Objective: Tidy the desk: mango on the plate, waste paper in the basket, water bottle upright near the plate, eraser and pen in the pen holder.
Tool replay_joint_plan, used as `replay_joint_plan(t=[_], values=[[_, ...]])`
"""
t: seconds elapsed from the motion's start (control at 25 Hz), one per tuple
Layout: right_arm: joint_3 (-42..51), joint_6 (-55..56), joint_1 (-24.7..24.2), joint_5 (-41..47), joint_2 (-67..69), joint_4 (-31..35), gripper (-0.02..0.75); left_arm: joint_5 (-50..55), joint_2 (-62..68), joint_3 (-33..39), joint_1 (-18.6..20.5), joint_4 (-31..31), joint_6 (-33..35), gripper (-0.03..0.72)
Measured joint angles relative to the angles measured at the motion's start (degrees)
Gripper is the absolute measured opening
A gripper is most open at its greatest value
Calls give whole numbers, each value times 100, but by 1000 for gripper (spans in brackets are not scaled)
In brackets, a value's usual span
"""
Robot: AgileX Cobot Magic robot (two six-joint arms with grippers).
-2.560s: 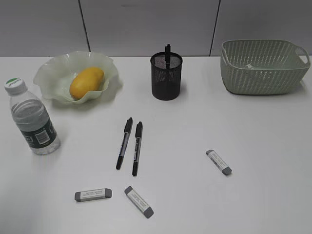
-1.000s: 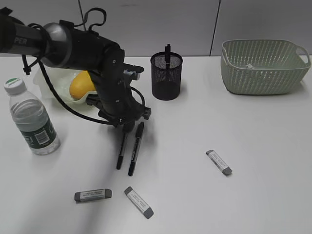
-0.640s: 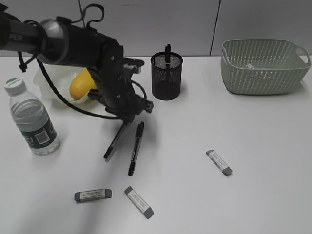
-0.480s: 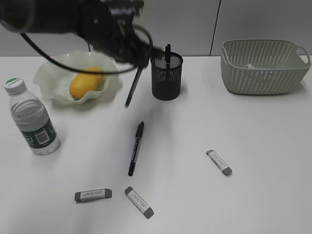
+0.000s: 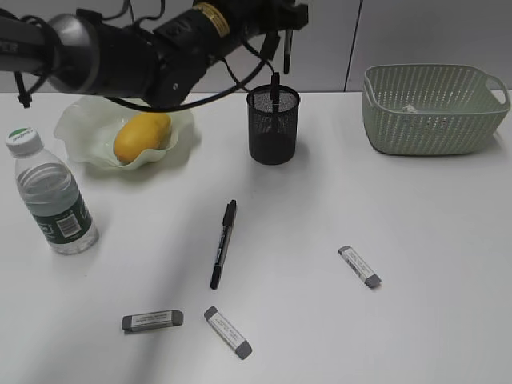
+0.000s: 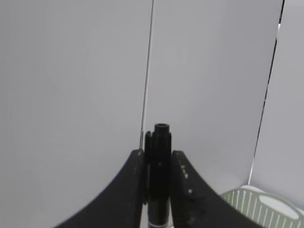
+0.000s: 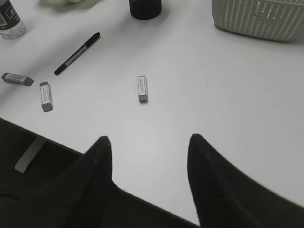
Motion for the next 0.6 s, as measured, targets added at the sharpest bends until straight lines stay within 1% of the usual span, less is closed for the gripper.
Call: replay_joint_plan(t=[0.24, 0.28, 0.32, 0.44, 0.52, 0.6], values=[[0, 0, 0, 0, 0, -2, 410, -81, 346, 13, 59, 13, 108, 113], [0, 0, 0, -5, 0, -2, 410, -46, 359, 13, 82, 13, 117, 132], [0, 0, 0, -5, 0, -2, 410, 9, 374, 13, 105, 13, 140, 160], [0, 0, 0, -5, 0, -2, 410, 97, 386, 13, 174, 17, 185, 335], [0, 0, 0, -5, 0, -2, 410, 103, 386, 13, 212, 17, 196, 426], [0, 0, 0, -5, 0, -2, 410, 193, 339, 13, 222, 17, 196, 475]])
